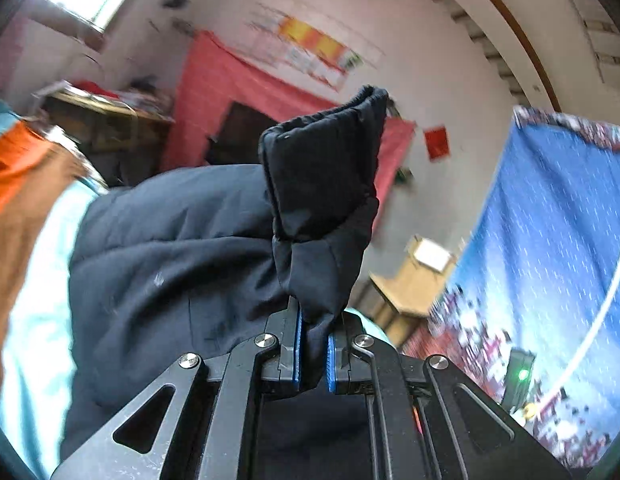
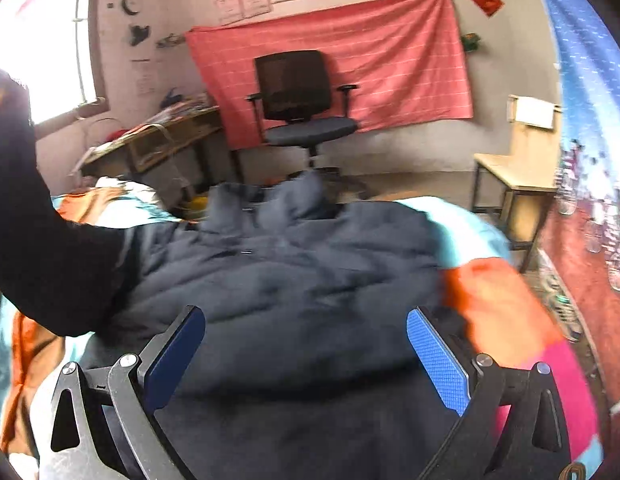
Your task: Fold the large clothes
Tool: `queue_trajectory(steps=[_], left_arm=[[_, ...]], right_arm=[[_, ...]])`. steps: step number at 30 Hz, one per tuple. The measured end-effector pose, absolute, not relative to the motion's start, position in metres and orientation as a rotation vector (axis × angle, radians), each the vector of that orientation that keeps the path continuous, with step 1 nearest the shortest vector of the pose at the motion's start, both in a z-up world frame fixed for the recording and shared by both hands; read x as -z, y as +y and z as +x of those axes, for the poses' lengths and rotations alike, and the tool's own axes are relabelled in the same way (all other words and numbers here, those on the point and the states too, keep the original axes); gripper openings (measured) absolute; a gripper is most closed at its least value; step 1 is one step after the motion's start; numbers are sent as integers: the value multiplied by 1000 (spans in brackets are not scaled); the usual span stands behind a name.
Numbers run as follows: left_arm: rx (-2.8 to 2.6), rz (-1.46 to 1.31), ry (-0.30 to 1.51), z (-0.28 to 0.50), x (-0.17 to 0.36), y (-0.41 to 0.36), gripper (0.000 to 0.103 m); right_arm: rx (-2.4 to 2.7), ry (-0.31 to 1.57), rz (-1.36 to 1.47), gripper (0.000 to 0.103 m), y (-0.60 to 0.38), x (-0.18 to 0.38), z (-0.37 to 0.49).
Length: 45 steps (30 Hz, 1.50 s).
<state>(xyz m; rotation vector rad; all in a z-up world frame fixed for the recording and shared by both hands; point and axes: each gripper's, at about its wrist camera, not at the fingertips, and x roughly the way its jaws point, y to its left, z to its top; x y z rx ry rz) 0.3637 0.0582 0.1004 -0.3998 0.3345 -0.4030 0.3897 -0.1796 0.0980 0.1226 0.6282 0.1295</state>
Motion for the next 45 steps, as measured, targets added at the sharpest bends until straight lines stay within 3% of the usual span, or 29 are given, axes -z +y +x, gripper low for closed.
queue_trajectory(steps=[12,15,18,19,24,31,34,36,37,38,40,43,45], left_arm=[[474,-269,664,417,-15,-51,7],[492,-243,724,408,2,-70,20],[519,-265,752,401,10,-66,57],[524,-274,747,399,10,-63,64],[548,-264,785,388,9,-48,66],[431,-175,760,369,0,-11,67],[369,-197,786,365,7,17,67],[321,-199,792,362,10,34,67],[300,-196,790,362,11,42,67],[273,-187,784,361,12,51,67],[204,-137,780,363,12,64,67],[119,-78,767,374,7,85,67],[98,-96,751,376,5,102,67]], right_arm=[[-33,710,282,102,-268,-73,377],[-67,724,353,102,-275,-66,376],[-127,736,451,102,-281,-60,376],[-156,740,499,102,-284,-58,377],[-273,791,717,102,-284,-39,388],[-255,936,637,101,-245,-7,400],[-210,964,597,91,-233,3,397],[-197,957,583,72,-229,1,393],[-186,966,578,49,-228,1,393],[-155,974,556,35,-225,-1,393],[-143,970,515,17,-219,-6,394],[-117,921,410,3,-208,-22,390],[-104,843,356,2,-207,-41,385]])
